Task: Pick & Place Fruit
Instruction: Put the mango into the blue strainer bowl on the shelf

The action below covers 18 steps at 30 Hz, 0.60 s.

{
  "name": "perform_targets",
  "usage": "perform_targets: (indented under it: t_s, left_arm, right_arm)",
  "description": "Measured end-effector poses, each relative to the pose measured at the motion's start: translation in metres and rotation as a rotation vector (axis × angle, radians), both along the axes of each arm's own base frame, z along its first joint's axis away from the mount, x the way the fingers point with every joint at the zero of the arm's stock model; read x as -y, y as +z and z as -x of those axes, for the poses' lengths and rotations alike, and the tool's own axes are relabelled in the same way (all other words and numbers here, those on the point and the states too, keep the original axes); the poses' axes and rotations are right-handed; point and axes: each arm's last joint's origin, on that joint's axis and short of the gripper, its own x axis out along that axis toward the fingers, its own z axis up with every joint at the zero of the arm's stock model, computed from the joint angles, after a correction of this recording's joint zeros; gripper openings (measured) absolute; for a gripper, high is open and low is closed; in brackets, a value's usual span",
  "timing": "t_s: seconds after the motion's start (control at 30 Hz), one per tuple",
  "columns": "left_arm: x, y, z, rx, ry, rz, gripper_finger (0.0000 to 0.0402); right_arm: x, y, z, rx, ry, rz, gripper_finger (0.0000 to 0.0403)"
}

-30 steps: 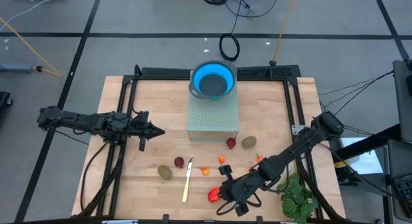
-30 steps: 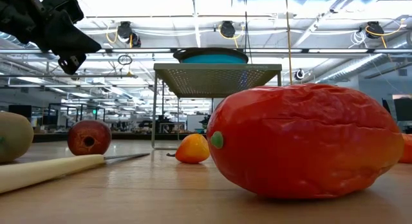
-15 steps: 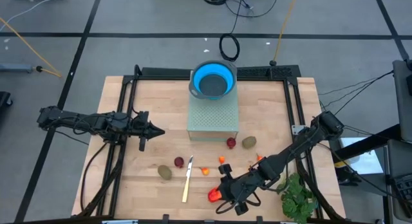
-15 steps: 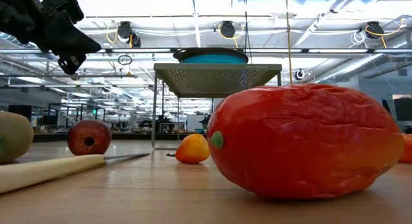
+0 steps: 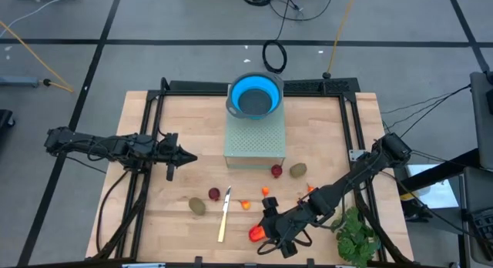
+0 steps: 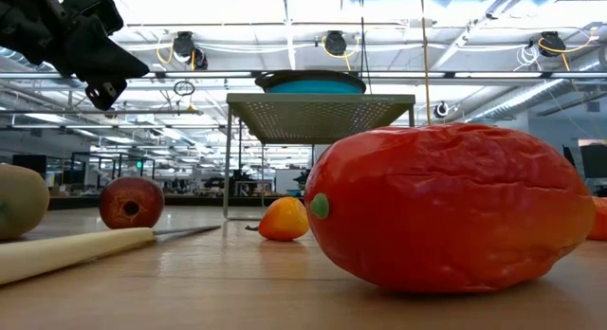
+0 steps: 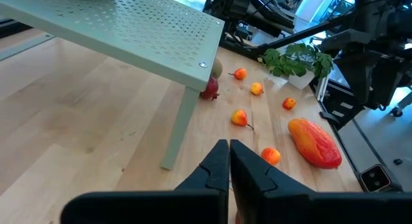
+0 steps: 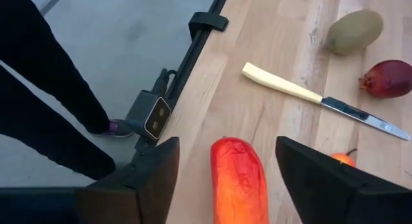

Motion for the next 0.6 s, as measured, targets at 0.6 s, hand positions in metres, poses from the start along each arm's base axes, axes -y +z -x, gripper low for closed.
perform_targets:
  t_s: [0.6]
  left_arm:
    - [0.0000, 0.0010, -0.0003, 0.011, 0.001, 0.004, 0.0003]
  right_arm:
    - [0.0042, -0.0095, 0.0024, -0.081, -0.097, -0.057, 0.0313]
